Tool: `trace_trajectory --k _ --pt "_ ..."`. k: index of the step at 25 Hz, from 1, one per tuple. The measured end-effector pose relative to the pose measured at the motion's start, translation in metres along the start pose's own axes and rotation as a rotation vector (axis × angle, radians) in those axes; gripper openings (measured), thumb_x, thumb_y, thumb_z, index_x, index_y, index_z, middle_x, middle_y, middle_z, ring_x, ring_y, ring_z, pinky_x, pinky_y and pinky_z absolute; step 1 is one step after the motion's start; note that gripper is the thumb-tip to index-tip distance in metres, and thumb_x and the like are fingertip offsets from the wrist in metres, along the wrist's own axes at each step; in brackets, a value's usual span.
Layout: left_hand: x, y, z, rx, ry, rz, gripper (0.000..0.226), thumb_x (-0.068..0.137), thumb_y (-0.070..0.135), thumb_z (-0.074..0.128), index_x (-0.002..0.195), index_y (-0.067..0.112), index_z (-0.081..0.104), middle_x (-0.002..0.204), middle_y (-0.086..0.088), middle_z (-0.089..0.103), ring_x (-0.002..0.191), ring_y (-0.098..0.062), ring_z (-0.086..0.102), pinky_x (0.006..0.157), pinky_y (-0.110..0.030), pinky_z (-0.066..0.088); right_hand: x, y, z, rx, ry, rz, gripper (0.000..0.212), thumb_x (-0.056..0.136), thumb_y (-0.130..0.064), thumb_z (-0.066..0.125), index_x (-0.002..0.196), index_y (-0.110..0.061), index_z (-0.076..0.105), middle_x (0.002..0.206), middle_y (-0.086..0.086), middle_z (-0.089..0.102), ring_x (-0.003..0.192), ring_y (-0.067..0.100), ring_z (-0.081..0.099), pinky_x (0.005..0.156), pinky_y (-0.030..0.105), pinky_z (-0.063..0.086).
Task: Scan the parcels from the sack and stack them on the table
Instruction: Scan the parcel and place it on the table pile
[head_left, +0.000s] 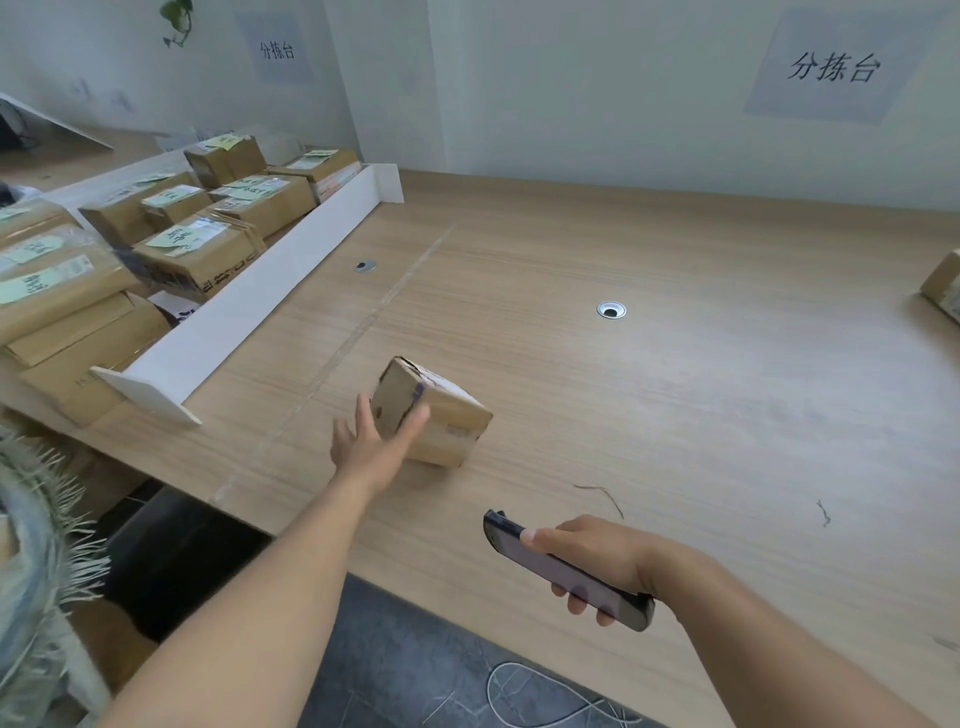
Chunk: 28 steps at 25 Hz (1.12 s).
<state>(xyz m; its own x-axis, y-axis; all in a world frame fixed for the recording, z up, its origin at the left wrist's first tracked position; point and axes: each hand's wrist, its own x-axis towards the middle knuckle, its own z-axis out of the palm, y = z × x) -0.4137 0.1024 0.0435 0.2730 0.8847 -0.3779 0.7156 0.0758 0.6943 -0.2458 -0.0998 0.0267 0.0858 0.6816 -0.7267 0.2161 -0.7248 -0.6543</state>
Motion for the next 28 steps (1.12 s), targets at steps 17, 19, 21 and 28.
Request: trace_trajectory --k 17,19,21,28 --pt "0.042 0.090 0.031 -0.004 -0.316 -0.335 0.075 0.090 0.062 0.046 0.151 0.026 0.023 0.161 -0.010 0.002 0.142 -0.044 0.017 0.089 -0.060 0.047 0.000 0.010 -0.035 0.138 0.115 0.014 0.053 0.094 -0.059 0.050 0.114 -0.011 0.061 0.089 0.007 0.065 0.069 0.020 0.063 0.058 0.033 0.050" --pt "0.046 0.096 0.041 0.131 -0.258 -0.287 0.095 0.079 0.080 0.041 0.153 0.027 0.013 0.161 -0.010 0.003 0.142 -0.045 0.017 0.096 -0.061 0.041 -0.005 0.014 -0.041 0.142 0.120 0.026 0.054 0.093 -0.059 0.050 0.114 -0.011 0.061 0.089 0.008 0.064 0.070 0.020 0.063 0.059 0.034 0.050" --pt "0.052 0.103 0.056 0.336 -0.187 -0.156 0.100 0.075 0.083 0.041 0.154 0.029 0.009 0.160 -0.014 0.001 0.144 -0.042 0.010 0.111 -0.058 0.025 -0.011 0.020 -0.045 0.152 0.135 0.039 0.055 0.093 -0.059 0.050 0.114 -0.010 0.061 0.089 0.007 0.065 0.070 0.021 0.063 0.060 0.034 0.050" --pt "0.045 0.121 0.133 0.698 -0.121 0.103 0.112 0.061 0.090 0.045 0.151 0.031 0.013 0.158 -0.015 -0.003 0.145 -0.036 -0.004 0.107 -0.069 0.011 -0.028 0.051 -0.067 0.237 0.188 0.037 0.050 0.096 -0.056 0.049 0.113 -0.010 0.061 0.088 0.006 0.062 0.069 0.019 0.062 0.058 0.031 0.050"
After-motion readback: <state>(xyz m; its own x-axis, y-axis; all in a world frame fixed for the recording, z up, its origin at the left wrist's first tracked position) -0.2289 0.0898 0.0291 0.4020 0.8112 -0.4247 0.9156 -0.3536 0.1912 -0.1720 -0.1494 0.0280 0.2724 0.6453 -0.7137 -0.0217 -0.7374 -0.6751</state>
